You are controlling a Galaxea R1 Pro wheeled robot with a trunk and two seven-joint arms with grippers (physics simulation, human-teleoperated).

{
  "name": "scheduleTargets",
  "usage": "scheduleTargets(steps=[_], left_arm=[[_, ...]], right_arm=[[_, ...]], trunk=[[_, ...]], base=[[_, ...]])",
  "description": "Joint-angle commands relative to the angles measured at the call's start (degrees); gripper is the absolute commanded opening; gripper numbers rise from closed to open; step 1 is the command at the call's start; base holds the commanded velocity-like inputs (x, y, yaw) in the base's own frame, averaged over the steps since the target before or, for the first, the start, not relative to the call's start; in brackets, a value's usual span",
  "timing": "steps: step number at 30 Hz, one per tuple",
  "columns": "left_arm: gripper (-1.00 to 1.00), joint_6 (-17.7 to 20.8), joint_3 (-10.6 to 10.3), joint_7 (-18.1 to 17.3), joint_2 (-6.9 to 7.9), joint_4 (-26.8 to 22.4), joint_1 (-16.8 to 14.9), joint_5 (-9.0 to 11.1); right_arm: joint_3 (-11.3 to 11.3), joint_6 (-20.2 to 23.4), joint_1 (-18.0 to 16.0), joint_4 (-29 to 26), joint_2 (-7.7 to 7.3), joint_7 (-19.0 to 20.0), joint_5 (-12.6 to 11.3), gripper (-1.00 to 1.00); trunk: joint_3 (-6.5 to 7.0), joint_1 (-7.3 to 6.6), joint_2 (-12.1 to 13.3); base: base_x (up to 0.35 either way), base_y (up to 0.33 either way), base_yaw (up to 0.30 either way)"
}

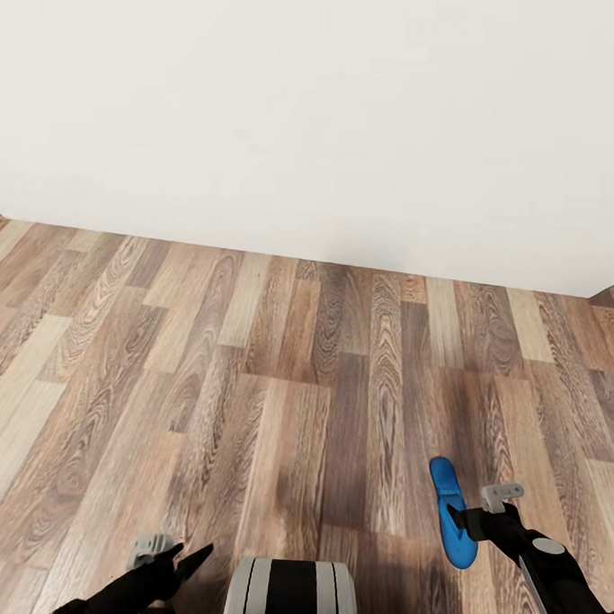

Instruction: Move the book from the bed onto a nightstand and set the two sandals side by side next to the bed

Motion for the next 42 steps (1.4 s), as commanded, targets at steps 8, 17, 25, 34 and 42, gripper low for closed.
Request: scheduleTargets(steps=[8,17,25,34,42], left_arm=[[1.00,11.4,0.4,-0.1,2.56,-18.3,0.0,13.3],[1.00,16.3,0.4,-0.1,3.01,-24.6,-0.2,21.0],[1.00,16.7,0.4,0.0,2.99,-24.8,-0.3,21.9],[1.00,16.7,0.5,0.0,2.96,-24.7,-0.3,22.0],[1.00,16.6,0.3,0.0,2.88,-24.6,-0.3,22.0]], right_arm=[[-0.2,0.2,0.0,-0.1,0.03,0.5,0.6,1.00],[-0.2,0.2,0.0,-0.1,0.03,0.5,0.6,1.00],[-0.1,0.2,0.0,-0.1,0.03,0.4,0.6,1.00],[-0.1,0.2,0.0,-0.1,0.03,0.4,0.6,1.00],[-0.1,0.2,0.0,-0.1,0.03,0.4,0.6,1.00]], trunk=[[-0.03,-0.01,0.0],[-0.03,-0.01,0.0],[-0.03,-0.01,0.0],[-0.03,-0.01,0.0],[-0.03,-0.01,0.0]], base=[[0.000,0.000,0.000],[0.000,0.000,0.000],[0.000,0.000,0.000],[0.114,0.000,0.000],[0.035,0.000,0.000]])
